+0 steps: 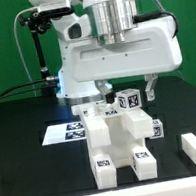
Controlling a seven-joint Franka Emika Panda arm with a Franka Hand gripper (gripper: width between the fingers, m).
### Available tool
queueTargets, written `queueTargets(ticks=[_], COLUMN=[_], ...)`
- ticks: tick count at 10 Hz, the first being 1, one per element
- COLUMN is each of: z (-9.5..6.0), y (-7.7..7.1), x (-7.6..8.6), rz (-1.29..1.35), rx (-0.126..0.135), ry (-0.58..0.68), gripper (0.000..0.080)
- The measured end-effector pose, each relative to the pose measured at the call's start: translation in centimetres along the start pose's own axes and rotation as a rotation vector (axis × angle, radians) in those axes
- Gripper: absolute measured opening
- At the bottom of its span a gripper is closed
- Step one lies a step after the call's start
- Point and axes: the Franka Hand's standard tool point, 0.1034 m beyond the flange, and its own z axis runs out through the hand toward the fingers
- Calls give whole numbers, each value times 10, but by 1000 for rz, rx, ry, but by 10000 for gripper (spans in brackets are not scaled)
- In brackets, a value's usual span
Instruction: Assemble chair
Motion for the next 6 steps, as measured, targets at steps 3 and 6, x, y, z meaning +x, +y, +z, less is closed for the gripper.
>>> queueTargets(ticks=[3, 6], z=[1, 0], y=[2, -5], x=[-1, -4], rz=[-326, -571], rx=[-2, -14], ry=[-10, -18], gripper=[648, 648])
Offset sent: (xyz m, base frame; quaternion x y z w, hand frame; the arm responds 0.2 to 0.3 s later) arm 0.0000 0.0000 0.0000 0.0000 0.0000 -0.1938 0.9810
